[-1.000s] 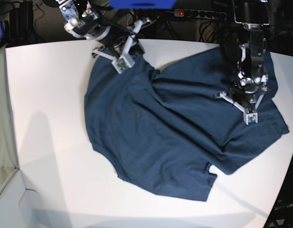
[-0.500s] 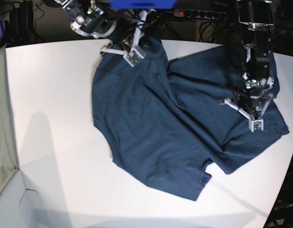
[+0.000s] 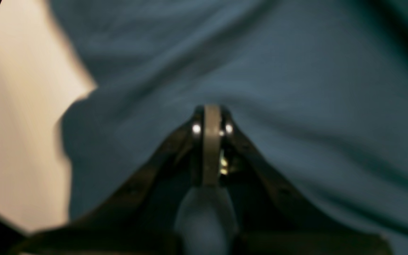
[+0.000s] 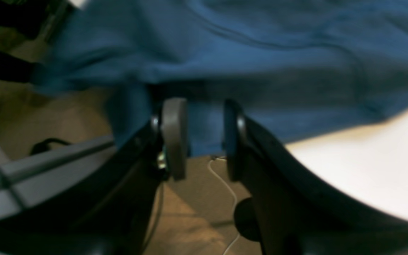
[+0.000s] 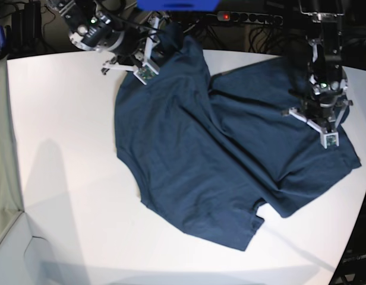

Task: Layout the t-shirt on the table in an organized manner, then fold the t-shirt properly
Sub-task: 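Hold the shirt with both grippers and spread it flat across the table, then drag both grippers along the shirt sides toward the collar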

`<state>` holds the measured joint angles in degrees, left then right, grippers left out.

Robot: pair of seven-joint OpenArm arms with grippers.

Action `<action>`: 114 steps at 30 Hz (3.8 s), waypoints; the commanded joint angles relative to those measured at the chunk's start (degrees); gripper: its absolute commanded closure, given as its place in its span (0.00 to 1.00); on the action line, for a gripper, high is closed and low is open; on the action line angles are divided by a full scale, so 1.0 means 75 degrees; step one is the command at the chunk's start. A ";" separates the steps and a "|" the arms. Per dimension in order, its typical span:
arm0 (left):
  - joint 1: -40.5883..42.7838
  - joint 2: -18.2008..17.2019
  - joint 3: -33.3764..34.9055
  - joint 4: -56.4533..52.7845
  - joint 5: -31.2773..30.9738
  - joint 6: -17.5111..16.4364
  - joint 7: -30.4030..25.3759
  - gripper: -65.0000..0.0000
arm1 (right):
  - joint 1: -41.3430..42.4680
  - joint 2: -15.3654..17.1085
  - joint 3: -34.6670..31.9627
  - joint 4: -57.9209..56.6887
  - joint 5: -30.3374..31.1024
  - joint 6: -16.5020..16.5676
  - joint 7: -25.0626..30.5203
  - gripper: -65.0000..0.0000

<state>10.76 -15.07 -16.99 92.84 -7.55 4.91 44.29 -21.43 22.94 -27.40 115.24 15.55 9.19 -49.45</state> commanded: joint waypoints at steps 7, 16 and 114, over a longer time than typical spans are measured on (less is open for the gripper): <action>-0.0093 -0.0071 -0.0471 -0.0780 -0.0030 0.0020 -0.0180 1.00 | 0.1351 -0.0028 0.0975 0.0019 0.0007 0.0046 0.0176 0.97; 0.0118 -0.0235 -0.0835 -0.1694 -0.0030 0.0020 -0.0203 1.00 | 0.4082 -0.1013 0.1068 -0.2724 0.0007 0.0070 0.0270 1.00; -0.4864 0.0269 0.0091 -0.6852 0.0040 0.0031 -0.2594 1.00 | 0.6063 -0.0767 0.3272 -0.8655 -0.0016 0.0082 0.3200 1.00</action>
<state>-25.21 -12.99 -16.34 41.32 -6.96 4.93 22.50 23.33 16.21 -3.07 49.95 16.34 10.59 -24.69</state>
